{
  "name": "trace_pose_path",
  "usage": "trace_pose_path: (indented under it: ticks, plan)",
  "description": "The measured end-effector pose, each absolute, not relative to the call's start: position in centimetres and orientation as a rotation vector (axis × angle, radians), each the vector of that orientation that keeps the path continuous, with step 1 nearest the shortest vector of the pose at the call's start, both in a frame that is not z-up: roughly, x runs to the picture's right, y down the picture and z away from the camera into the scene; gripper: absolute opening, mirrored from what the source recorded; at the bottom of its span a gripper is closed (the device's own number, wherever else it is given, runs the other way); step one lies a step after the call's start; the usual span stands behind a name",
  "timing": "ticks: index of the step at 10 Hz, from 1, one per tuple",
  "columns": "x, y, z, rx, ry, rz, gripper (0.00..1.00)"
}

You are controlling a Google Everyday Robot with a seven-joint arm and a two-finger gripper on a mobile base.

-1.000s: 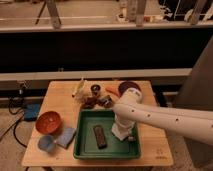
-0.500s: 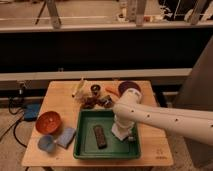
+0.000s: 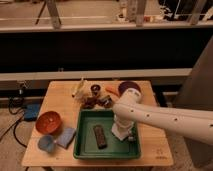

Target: Wipe tray with eraser

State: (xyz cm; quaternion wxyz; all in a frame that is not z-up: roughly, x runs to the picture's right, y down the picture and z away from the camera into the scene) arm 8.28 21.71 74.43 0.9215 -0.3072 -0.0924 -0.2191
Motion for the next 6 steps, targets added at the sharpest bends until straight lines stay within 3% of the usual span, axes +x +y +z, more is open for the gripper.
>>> trace_pose_path:
  ticks: [6]
  plan:
    - [7.98,21.88,74.54,-0.626,-0.207,-0.499,0.02]
